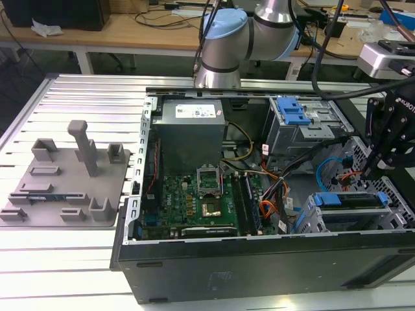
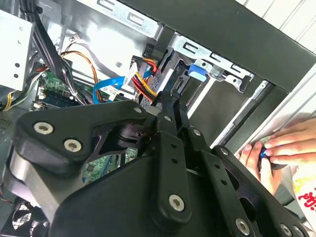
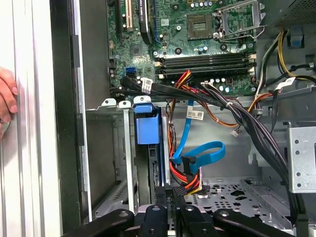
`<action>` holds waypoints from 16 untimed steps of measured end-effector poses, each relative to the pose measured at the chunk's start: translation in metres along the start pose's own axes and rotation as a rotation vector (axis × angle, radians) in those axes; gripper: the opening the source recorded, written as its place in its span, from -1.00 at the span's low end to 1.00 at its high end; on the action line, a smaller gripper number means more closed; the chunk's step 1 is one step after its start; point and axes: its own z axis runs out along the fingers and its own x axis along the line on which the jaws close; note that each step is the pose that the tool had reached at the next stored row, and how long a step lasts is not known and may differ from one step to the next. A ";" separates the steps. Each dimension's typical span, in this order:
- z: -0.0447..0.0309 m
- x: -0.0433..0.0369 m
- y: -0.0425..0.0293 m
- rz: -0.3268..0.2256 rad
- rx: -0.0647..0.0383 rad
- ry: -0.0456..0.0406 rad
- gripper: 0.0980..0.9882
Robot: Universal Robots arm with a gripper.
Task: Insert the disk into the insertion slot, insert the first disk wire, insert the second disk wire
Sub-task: 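Insert the first disk wire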
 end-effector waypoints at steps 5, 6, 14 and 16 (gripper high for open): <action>0.0009 0.0005 -0.0001 0.000 0.000 -0.0030 -0.85; 0.0009 0.0006 0.0000 0.000 0.000 -0.0035 -0.85; 0.0037 0.0040 -0.0004 0.000 0.000 -0.0092 -0.85; 0.0050 0.0059 -0.0007 0.000 0.000 -0.0105 -0.85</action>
